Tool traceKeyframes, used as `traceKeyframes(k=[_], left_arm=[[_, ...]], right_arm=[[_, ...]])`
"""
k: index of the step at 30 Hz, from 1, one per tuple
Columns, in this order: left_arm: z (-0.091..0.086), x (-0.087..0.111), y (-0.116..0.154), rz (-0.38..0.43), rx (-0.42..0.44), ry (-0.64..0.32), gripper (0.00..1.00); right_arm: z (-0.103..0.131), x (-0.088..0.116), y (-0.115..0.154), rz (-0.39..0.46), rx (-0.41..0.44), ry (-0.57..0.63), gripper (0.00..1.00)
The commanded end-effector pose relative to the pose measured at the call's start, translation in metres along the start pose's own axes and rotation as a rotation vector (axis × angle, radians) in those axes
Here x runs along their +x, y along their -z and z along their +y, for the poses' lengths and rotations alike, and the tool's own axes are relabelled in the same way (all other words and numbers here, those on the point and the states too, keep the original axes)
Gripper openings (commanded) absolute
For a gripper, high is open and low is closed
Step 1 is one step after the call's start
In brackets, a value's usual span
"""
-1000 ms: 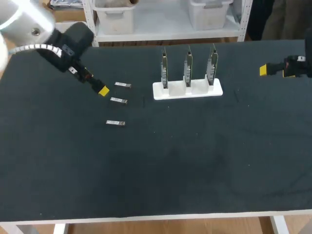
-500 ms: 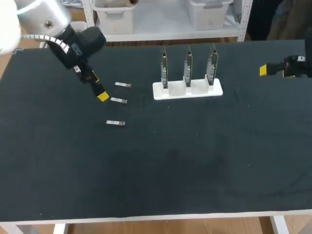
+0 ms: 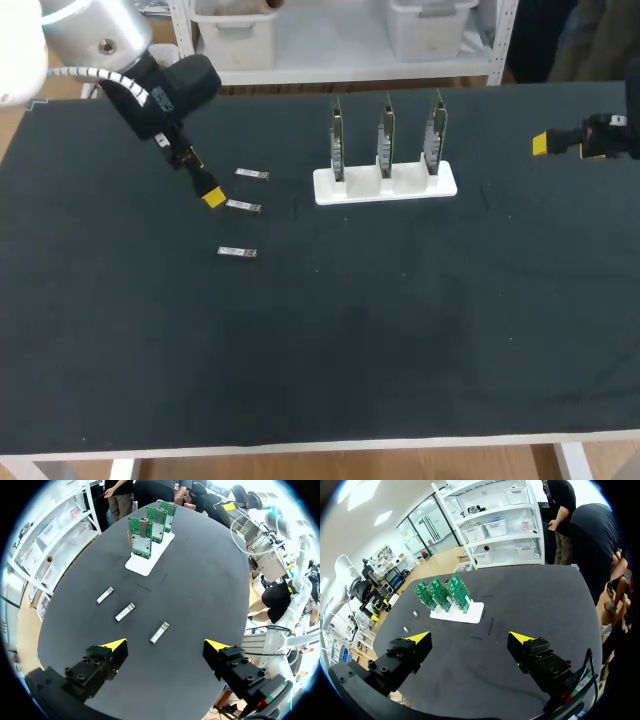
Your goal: Pick up the optical module with the left hand, and insert it into the network port with the right hand.
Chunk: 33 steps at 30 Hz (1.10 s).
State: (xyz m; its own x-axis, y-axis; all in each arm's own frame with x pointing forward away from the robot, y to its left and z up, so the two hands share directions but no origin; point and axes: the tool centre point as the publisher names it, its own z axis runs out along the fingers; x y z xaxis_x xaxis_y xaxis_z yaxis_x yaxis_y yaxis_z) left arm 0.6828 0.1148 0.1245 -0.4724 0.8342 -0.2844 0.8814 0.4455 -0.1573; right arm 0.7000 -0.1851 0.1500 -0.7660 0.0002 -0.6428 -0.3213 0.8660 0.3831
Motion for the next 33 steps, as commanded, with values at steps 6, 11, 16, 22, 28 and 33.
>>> traceKeyframes(k=[6, 11, 16, 22, 28, 33], left_arm=[[0.001, 0.021, -0.040, 0.114, -0.007, -0.020, 1.00], [0.001, 0.035, -0.046, 0.091, -0.009, 0.004, 1.00], [0.005, 0.038, -0.047, 0.062, -0.070, -0.049, 1.00], [0.006, 0.044, -0.055, 0.078, -0.076, -0.073, 1.00], [0.006, 0.049, -0.069, 0.060, -0.054, -0.073, 1.00], [0.007, 0.047, -0.073, -0.003, -0.054, -0.092, 1.00]], right_arm=[[0.000, 0.000, 0.000, 0.000, 0.000, 0.000, 1.00], [0.000, 0.000, 0.000, 0.000, 0.000, 0.000, 1.00], [0.000, 0.000, 0.000, 0.000, 0.000, 0.000, 1.00], [0.000, 0.000, 0.000, 0.000, 0.000, 0.000, 1.00], [0.000, 0.000, 0.000, 0.000, 0.000, 0.000, 1.00], [0.000, 0.000, 0.000, 0.000, 0.000, 0.000, 1.00]])
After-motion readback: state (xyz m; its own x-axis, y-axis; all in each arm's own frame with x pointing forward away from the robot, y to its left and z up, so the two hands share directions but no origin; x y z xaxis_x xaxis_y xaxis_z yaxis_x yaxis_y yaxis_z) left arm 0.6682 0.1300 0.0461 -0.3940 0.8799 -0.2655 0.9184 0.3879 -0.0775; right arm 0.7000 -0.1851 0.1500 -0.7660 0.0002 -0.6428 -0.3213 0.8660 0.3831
